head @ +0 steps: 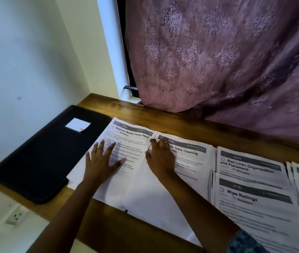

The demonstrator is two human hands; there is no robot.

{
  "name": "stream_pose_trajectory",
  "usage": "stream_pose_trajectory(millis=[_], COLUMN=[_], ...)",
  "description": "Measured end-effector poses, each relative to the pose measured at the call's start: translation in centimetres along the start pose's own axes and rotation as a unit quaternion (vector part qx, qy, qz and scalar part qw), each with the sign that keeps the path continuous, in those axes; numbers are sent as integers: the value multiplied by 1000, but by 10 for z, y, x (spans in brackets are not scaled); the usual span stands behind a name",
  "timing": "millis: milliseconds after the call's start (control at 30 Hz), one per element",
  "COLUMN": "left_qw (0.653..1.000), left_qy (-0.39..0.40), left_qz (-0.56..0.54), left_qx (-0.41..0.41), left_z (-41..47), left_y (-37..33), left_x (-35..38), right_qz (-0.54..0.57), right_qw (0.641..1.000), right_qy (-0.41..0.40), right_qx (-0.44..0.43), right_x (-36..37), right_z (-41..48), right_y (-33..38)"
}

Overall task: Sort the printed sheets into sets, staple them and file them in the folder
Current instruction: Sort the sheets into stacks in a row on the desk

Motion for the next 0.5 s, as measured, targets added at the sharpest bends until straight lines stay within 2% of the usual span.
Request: stream_pose_trajectory(millis=[100, 200, 500], left_qw=[998, 998, 998], left_qy=[50, 59, 59], left_qz=[21, 6, 0], left_qx=[18, 0, 10], left_z=[-7, -11, -13], left_y=[-10, -13, -12], left_x=[18, 27, 28], right_qz=[-63, -70, -64], right_qw=[997, 993, 992], right_qy=[43, 96, 103], right_qx=[-15, -17, -33], right_x=[10, 16, 9], right_z=[-16, -26, -27], right_y=[-24, -45, -51])
Point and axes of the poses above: each hand's wrist, its own z-axis towards the middle knuckle, its own x-axis out of the palm, y = z × x, the point moved 1 cm from there along z, towards the middle knuckle, and after that the axes turned 5 degrees about z, right-handed, at the moved point
